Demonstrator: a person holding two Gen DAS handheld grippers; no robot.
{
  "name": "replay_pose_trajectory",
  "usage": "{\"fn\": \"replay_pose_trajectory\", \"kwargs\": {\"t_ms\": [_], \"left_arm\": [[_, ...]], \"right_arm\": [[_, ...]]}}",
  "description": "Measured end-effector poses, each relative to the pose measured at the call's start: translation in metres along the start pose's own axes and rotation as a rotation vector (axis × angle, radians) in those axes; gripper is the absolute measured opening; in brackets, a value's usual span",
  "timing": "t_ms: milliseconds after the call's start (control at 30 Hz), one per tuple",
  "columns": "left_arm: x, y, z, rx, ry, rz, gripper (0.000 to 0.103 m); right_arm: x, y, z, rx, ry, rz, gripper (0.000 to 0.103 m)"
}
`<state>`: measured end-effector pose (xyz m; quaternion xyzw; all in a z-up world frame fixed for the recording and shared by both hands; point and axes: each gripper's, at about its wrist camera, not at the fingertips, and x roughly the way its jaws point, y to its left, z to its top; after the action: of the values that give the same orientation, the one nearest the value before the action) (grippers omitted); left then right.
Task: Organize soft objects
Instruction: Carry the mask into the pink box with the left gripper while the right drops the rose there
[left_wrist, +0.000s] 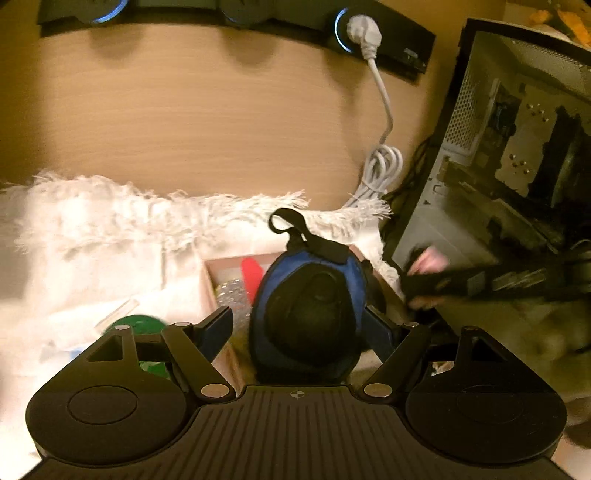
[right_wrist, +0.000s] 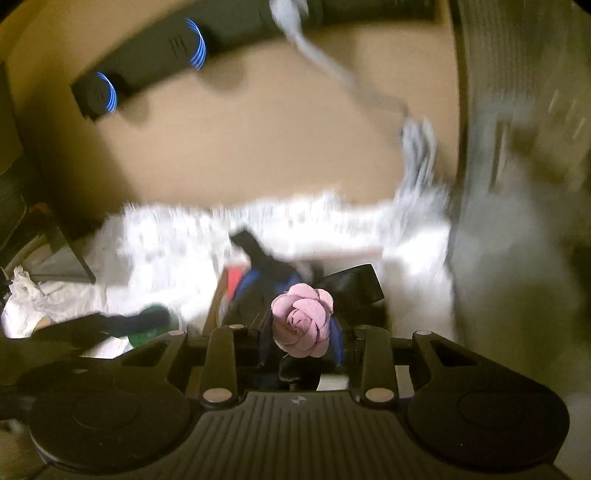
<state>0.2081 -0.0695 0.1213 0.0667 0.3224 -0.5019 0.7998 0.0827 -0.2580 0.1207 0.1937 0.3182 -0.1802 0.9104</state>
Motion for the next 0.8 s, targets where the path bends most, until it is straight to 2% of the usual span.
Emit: {"fn": "replay_pose_trajectory", "kwargs": {"t_ms": [167, 300, 500, 567, 633, 800], "left_arm": [[-0.027, 0.012, -0.004, 0.01, -0.01, 0.045, 0.081], [-0.045, 0.027, -0.009, -0.016, -0.017, 0.065, 0.081], [-0.084, 0.064, -0.033, -0.09, -0.07, 0.113, 0.081], [-0.097, 0.083, -0.047, -0.133, -0.072, 0.155, 0.081], [-0.105, 0.105, -0.062, -0.191, -0.05, 0.194, 0.081], [-0.108, 0.152, -0.093, -0.32, 0.021, 0.295, 0.081]], "right_arm": [[0.055, 0.003, -0.018, 0.03, 0.151, -0.032, 0.031], [0.086, 0.001, -0.031, 0.065, 0.225, -0.056, 0.03], [0.085, 0.011, -0.036, 0.009, 0.225, -0.093, 0.031], [0.075, 0.014, -0.034, -0.022, 0.229, -0.113, 0.037], [0.06, 0.016, -0.033, -0.047, 0.208, -0.127, 0.05], [0.019, 0.034, -0.02, -0.131, 0.122, -0.147, 0.051]]}}
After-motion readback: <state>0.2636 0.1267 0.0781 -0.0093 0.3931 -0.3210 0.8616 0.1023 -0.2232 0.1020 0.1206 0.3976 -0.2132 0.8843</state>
